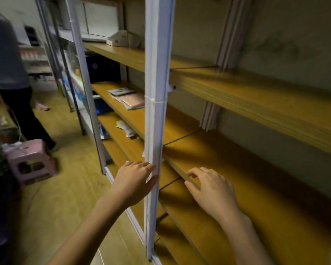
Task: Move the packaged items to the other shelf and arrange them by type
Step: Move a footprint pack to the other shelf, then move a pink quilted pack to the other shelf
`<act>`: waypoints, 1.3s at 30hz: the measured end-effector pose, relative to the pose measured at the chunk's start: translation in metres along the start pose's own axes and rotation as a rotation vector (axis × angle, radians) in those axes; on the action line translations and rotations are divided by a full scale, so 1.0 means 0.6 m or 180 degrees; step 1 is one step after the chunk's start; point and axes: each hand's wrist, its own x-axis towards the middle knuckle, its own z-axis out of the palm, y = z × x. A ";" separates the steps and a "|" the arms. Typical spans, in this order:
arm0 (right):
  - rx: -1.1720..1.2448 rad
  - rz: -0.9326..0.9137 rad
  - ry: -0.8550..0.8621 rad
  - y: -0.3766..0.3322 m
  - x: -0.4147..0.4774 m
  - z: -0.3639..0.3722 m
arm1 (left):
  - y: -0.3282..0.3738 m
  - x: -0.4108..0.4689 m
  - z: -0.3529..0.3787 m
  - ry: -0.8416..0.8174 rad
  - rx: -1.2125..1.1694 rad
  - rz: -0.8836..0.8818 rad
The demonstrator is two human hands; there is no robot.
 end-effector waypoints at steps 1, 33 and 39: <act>-0.0001 -0.0021 0.0038 -0.018 0.015 0.009 | -0.022 0.002 -0.002 -0.0018 0.0049 -0.0018; 0.0410 0.0484 0.0010 -0.375 0.644 0.218 | -0.673 0.292 0.001 -0.0034 0.0103 -0.0114; 0.0597 0.0854 0.0101 -0.357 0.787 0.227 | -0.747 0.419 0.021 -0.0147 0.0184 0.0030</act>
